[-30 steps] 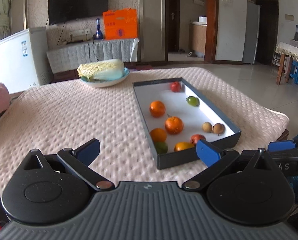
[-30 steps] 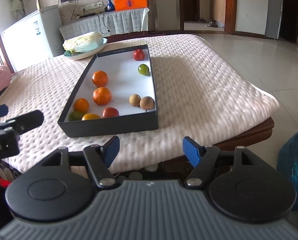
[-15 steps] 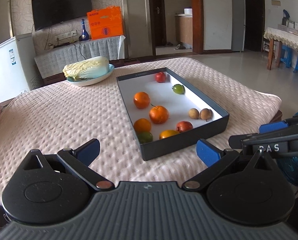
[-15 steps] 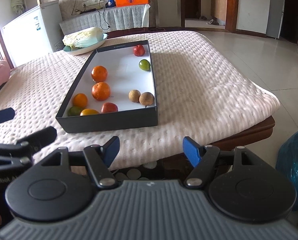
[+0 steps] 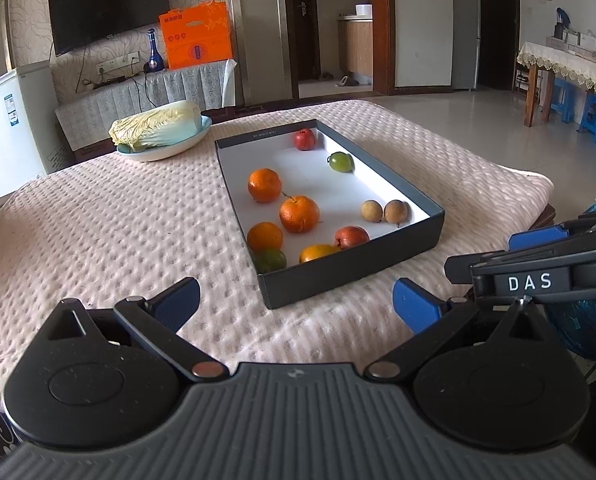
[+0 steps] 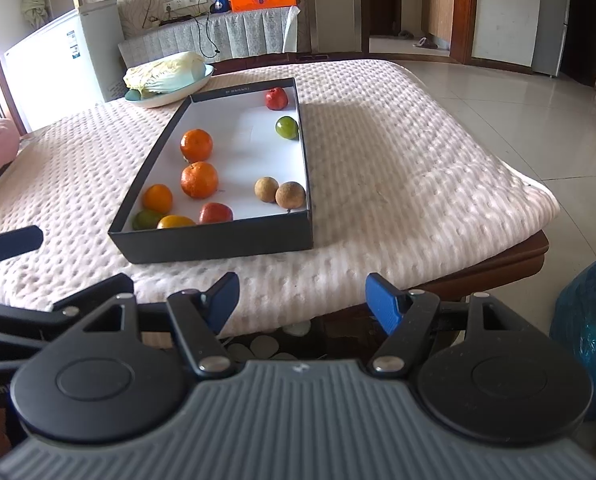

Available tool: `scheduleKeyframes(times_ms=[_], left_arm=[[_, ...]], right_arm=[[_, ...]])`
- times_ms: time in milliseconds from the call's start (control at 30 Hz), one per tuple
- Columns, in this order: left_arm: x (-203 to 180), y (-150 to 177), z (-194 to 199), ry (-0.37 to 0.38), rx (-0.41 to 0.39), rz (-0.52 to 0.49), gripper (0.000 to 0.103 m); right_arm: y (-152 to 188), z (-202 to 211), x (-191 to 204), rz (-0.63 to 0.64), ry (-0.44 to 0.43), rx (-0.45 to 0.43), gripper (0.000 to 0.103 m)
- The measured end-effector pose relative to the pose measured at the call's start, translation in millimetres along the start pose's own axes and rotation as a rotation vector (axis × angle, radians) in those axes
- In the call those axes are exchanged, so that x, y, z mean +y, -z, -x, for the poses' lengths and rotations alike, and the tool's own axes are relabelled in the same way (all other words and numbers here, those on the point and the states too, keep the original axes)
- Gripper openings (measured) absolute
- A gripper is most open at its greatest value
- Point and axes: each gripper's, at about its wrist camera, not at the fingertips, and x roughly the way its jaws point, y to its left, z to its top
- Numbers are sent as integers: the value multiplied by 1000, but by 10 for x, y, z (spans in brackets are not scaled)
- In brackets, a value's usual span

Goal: Organize fruits

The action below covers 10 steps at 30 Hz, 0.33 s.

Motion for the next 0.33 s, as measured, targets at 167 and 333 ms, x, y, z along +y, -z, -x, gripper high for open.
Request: scheduleKeyframes(times_ms=[167,333], left_arm=[[22,-6,-19,8,5,10,103],[8,6,47,-6,-46,6,103]], right_arm=[[-1,0,-1,1,0,0,72],[1,2,-6,0,1,0,72]])
